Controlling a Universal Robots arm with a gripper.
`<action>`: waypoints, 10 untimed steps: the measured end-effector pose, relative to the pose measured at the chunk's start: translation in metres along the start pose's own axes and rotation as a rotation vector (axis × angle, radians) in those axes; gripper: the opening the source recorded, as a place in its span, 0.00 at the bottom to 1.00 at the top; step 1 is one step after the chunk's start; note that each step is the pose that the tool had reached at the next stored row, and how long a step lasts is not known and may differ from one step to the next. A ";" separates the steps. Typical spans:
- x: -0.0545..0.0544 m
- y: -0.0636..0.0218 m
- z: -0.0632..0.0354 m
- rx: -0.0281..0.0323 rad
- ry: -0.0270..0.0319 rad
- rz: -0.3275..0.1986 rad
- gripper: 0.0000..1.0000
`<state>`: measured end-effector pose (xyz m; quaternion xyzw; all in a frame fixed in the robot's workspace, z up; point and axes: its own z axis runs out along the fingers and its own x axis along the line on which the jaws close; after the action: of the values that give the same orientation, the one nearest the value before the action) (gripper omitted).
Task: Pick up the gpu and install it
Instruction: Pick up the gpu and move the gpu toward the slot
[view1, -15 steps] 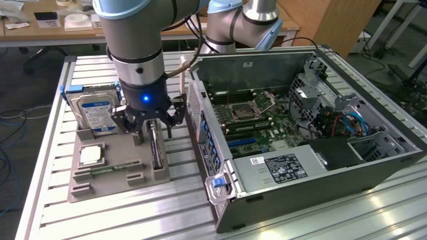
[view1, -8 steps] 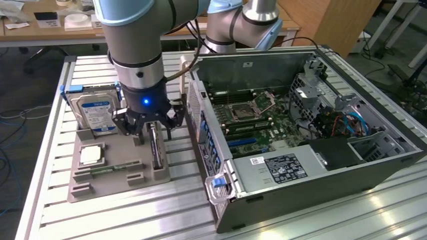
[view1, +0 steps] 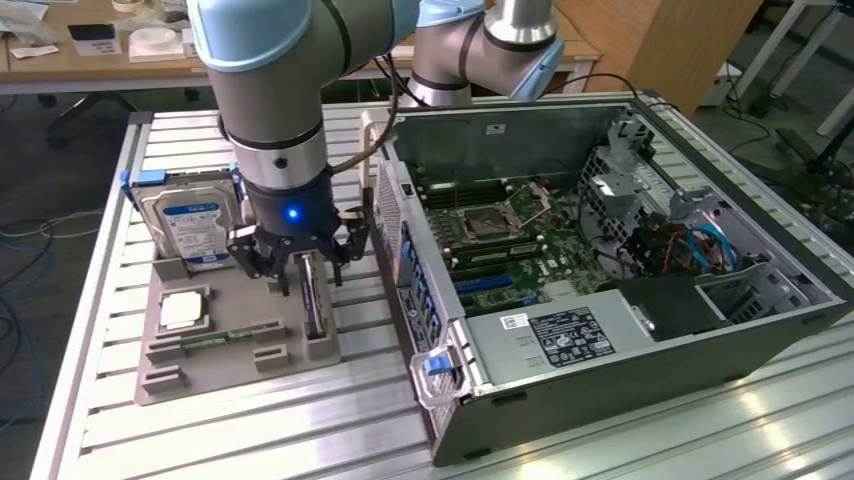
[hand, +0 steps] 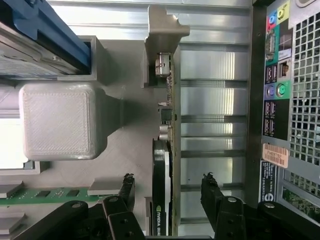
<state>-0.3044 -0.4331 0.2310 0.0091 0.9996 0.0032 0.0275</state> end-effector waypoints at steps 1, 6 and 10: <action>0.000 0.0000 0.0016 0.0000 -0.0002 0.000 0.65; 0.001 0.0002 0.0094 0.0000 -0.0002 0.000 0.65; 0.001 0.0050 0.0114 0.0001 -0.0002 0.000 0.65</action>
<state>-0.3045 -0.4280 0.2196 0.0092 0.9996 0.0031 0.0276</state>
